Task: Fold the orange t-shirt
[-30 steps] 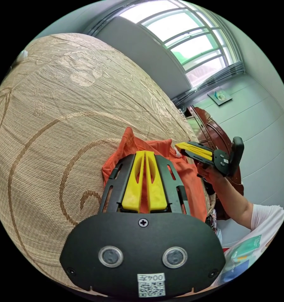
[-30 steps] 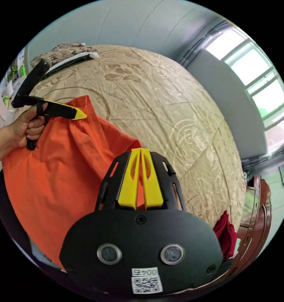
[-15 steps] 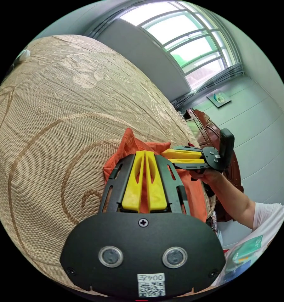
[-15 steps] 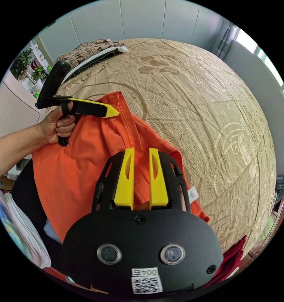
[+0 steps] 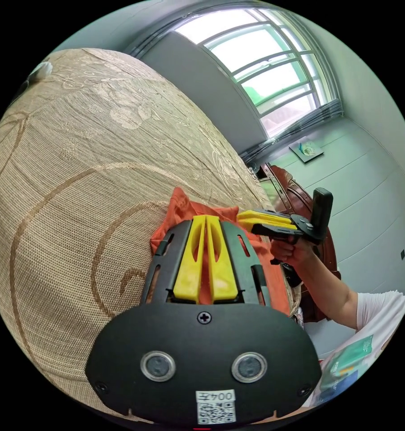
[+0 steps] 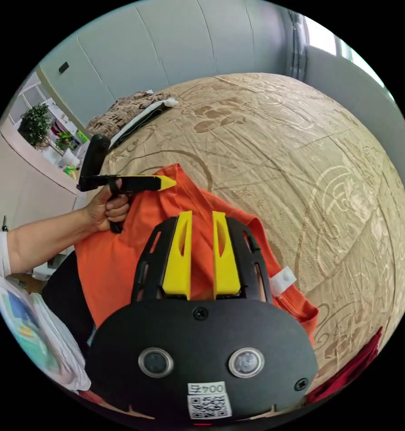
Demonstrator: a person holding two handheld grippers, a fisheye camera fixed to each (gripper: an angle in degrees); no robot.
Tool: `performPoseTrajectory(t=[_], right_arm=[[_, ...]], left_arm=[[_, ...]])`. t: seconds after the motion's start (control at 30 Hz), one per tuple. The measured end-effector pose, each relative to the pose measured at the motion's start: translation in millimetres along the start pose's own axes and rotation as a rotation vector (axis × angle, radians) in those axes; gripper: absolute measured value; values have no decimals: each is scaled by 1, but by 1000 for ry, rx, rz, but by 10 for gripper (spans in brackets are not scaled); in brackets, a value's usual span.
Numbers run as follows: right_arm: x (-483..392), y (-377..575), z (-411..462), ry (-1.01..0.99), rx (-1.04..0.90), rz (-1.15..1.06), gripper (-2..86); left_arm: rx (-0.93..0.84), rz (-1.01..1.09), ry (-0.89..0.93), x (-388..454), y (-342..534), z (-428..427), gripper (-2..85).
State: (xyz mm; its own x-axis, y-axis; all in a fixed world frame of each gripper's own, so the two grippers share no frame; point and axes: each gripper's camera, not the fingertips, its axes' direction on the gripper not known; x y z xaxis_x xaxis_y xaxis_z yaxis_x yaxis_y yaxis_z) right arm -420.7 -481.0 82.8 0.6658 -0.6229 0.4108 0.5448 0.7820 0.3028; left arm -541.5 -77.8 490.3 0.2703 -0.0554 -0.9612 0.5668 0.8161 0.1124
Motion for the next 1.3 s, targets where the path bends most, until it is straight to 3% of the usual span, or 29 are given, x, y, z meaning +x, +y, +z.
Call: performPoseTrajectory(t=[0.13, 0.23, 0.4, 0.53, 0.6, 0.7, 0.83, 0.9, 1.03, 1.3], right_arm=[[-3, 8, 22, -12, -62, -20, 78], [-13, 15, 31, 165, -64, -75, 10], [13, 32, 30, 319, 62, 141, 19], [21, 82, 4, 304, 246, 223, 9], [24, 130, -6, 201, 274, 262, -1], [21, 207, -7, 50, 293, 334, -5], [26, 312, 9, -150, 374, 517, -5], [40, 380, 27, -291, 497, 673, -3], [61, 448, 59, -393, 607, 839, 16], [71, 484, 83, -412, 598, 815, 43]], left_arm=[[121, -57, 68, -12, 12, -16, 4], [193, -72, 119, -17, 22, -22, 4], [202, -64, 135, -15, 32, -13, 4], [194, -80, 148, -15, 40, 1, 6], [180, -88, 128, -11, 41, 7, 7], [130, -10, 43, 16, 40, 15, 13], [-50, 229, -329, 66, 40, 54, 38], [-93, 330, -430, 85, 45, 74, 51], [-231, 462, -593, 108, 56, 132, 63], [-305, 468, -692, 109, 79, 181, 77]])
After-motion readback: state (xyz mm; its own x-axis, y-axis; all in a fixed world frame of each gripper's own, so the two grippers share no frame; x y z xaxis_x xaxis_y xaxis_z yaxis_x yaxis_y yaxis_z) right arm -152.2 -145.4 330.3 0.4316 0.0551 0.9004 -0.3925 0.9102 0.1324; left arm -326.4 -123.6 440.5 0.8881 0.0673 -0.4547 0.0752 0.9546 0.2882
